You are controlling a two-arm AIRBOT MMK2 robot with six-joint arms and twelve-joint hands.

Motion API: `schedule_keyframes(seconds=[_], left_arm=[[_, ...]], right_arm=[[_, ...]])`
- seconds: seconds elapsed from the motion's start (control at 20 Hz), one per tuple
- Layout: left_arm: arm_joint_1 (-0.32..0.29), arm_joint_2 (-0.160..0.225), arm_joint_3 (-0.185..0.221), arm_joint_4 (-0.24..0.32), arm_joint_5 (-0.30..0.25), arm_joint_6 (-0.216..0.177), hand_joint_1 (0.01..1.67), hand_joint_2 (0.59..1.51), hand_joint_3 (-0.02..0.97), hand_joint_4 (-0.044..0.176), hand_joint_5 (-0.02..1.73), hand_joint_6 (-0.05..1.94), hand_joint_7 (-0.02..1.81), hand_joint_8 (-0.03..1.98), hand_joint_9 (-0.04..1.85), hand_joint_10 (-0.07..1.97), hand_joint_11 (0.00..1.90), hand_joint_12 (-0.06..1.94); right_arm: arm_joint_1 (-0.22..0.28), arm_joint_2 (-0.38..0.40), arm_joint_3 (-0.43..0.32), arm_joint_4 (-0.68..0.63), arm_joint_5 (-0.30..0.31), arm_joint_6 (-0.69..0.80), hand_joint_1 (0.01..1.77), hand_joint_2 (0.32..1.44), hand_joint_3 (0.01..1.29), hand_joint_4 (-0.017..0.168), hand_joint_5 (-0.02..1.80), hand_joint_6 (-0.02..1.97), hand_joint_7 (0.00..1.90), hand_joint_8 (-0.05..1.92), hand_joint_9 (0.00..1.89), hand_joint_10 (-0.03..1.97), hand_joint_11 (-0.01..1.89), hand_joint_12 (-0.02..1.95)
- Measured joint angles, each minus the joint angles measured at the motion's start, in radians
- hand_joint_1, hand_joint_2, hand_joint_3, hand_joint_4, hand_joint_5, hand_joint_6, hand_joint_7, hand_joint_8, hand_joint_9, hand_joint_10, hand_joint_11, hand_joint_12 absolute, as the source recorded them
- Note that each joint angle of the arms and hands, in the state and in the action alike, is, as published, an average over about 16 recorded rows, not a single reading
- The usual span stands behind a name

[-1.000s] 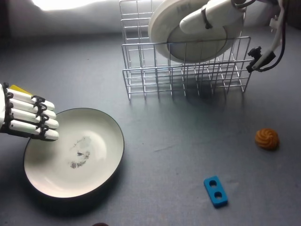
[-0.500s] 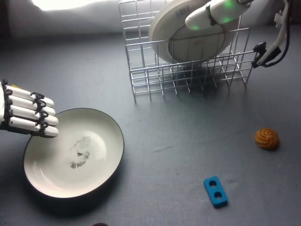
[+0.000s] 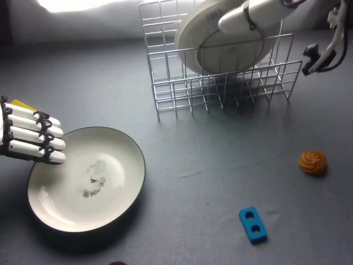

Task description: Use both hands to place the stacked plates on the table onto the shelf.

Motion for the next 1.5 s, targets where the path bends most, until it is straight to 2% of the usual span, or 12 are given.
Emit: schedule_keyframes(seconds=[0.2,0.5,0.7,0.9,1.05,1.25,1.35,1.5], left_arm=[[0.013,0.0,-0.001,-0.003,0.007,0.002,0.02,1.074,0.019,0.006,0.02,0.01,0.02,-0.01,0.0,-0.02,0.02,-0.01],[0.042,0.0,-0.008,-0.007,0.029,0.002,0.02,1.074,0.02,0.006,0.02,0.01,0.02,-0.01,-0.02,-0.03,0.02,-0.01],[0.066,-0.001,-0.013,-0.008,0.045,-0.002,0.02,1.071,0.02,0.004,0.01,0.0,0.01,-0.01,-0.02,-0.03,0.02,-0.01],[0.086,-0.002,-0.019,-0.008,0.06,-0.006,0.02,1.072,0.02,0.002,0.01,0.0,0.0,-0.01,-0.02,-0.03,0.02,0.0],[0.098,-0.003,-0.021,-0.008,0.068,-0.01,0.02,1.073,0.019,0.0,0.01,0.0,0.0,-0.01,-0.02,-0.03,0.02,0.0],[0.108,-0.004,-0.022,-0.007,0.072,-0.014,0.02,1.073,0.019,-0.002,0.0,0.0,-0.01,-0.01,-0.02,-0.03,0.02,0.0],[0.11,-0.005,-0.022,-0.009,0.072,-0.014,0.02,1.073,0.019,-0.002,0.0,0.0,-0.01,-0.02,-0.02,-0.03,0.02,0.0],[0.11,-0.006,-0.022,-0.009,0.072,-0.015,0.02,1.072,0.019,-0.002,0.0,0.01,-0.01,-0.02,-0.02,-0.03,0.02,0.0]], right_arm=[[0.029,0.046,-0.092,-0.09,0.029,-0.07,1.09,0.95,0.01,-0.003,0.72,0.02,0.82,0.02,0.45,0.93,0.14,1.5],[0.052,0.117,-0.283,-0.201,0.047,-0.271,1.08,0.95,0.01,-0.001,0.66,0.01,0.75,0.02,0.42,0.8,0.11,1.43],[0.037,0.144,-0.394,-0.237,0.042,-0.421,1.07,0.94,0.01,0.001,0.51,0.02,0.57,0.02,0.33,0.58,0.08,1.18],[-0.004,0.135,-0.465,-0.222,0.032,-0.594,0.96,0.91,0.01,0.002,0.34,0.02,0.38,0.02,0.23,0.35,0.05,0.85],[-0.045,0.104,-0.481,-0.201,0.032,-0.705,0.81,0.88,0.01,0.003,0.21,0.02,0.23,0.02,0.15,0.18,0.03,0.61],[-0.098,0.039,-0.456,-0.17,0.039,-0.814,0.6,0.84,0.01,0.004,0.06,0.02,0.06,0.02,0.05,0.02,0.01,0.33],[-0.123,-0.002,-0.43,-0.155,0.045,-0.863,0.5,0.82,0.01,0.003,0.03,0.02,0.02,0.02,0.03,0.0,0.01,0.25],[-0.155,-0.065,-0.382,-0.149,0.051,-0.909,0.35,0.79,0.01,0.003,0.02,0.02,0.02,0.02,0.03,0.0,0.01,0.24]])
